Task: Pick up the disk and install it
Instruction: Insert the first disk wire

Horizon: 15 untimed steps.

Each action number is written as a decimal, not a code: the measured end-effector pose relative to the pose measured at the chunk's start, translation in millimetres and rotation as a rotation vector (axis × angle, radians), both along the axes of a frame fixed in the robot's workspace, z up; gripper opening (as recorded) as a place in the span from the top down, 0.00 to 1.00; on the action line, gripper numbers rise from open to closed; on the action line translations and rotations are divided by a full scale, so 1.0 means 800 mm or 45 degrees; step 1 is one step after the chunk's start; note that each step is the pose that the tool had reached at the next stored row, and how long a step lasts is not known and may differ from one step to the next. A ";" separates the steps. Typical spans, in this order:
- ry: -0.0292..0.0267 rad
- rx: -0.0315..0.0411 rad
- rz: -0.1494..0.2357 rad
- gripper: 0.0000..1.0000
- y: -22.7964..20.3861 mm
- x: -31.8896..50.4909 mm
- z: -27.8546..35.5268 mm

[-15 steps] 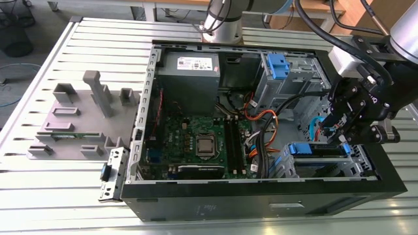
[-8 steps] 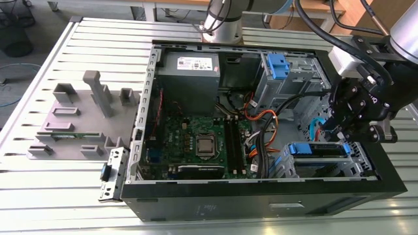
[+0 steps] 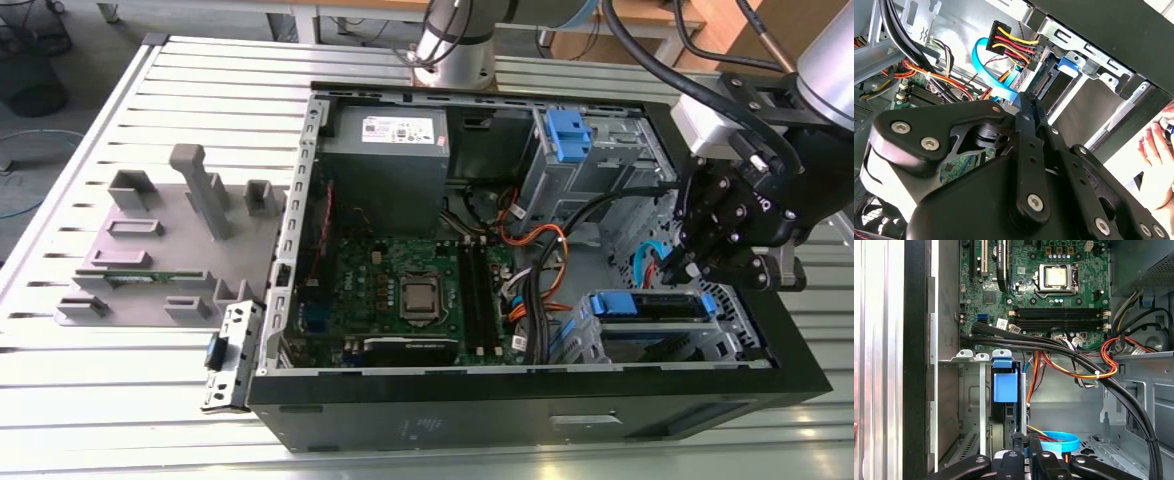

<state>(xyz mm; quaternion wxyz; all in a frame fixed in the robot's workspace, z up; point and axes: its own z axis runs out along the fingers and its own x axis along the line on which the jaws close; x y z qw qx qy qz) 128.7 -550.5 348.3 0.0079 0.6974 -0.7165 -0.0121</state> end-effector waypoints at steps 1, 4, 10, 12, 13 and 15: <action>0.0000 0.0000 0.000 0.84 0.0000 0.000 0.0000; 0.0000 0.0000 0.000 0.84 0.0000 0.000 -0.0001; 0.0000 0.0000 0.000 0.84 0.0000 0.000 -0.0002; 0.0000 0.0000 0.000 0.84 0.0000 0.000 -0.0002; -0.0001 0.0000 0.000 0.84 0.0000 0.000 -0.0002; -0.0034 0.0004 0.007 0.84 -0.0004 -0.001 -0.0005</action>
